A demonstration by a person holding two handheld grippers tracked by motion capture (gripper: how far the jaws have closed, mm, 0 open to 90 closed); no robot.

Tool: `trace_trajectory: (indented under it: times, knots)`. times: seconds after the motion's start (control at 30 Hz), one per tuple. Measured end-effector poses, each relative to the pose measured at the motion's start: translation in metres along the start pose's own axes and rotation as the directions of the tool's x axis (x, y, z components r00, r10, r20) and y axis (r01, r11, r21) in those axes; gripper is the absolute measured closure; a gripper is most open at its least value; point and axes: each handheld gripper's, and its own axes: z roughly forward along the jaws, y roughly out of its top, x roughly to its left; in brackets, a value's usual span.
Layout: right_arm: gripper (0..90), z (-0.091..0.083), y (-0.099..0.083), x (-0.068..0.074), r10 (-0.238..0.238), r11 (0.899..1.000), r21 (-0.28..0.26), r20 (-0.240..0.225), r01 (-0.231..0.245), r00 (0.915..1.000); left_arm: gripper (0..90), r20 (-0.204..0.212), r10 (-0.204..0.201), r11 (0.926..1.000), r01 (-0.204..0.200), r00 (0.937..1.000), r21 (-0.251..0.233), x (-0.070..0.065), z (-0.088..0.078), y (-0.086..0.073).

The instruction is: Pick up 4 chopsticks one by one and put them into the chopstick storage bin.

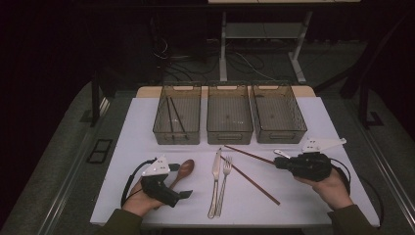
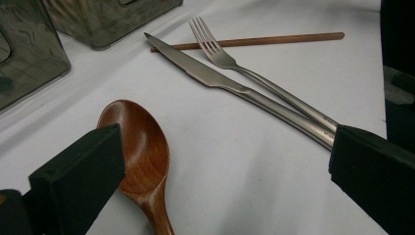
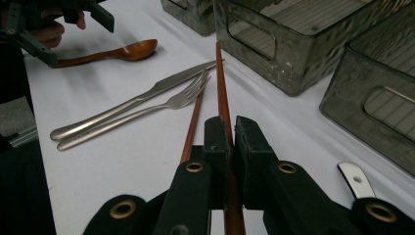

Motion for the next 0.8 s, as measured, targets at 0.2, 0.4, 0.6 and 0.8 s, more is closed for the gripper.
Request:
trace_trajectory:
  times: [0.2,0.4,0.6,0.8]
  knots:
    - [84.4,0.000,0.009,-0.002,0.001,1.000,-0.030,-0.007,-0.001,1.0000,0.0,0.000,0.001,1.0000,-0.001,1.0000,0.004,0.000,0.000,0.000]
    - [84.4,-0.001,0.020,-0.003,-0.001,0.998,-0.067,-0.011,0.000,0.9999,0.0,-0.002,-0.002,1.0000,0.002,1.0000,0.002,0.001,0.000,0.000]
    - [84.4,0.003,0.030,-0.002,-0.008,0.996,-0.084,-0.009,0.007,0.9999,0.0,-0.001,-0.006,1.0000,0.006,1.0000,-0.002,0.001,0.000,0.000]
    - [84.4,0.010,0.042,-0.002,-0.013,0.995,-0.097,-0.004,0.013,0.9999,0.0,0.000,-0.002,1.0000,0.002,1.0000,0.002,0.001,0.000,0.000]
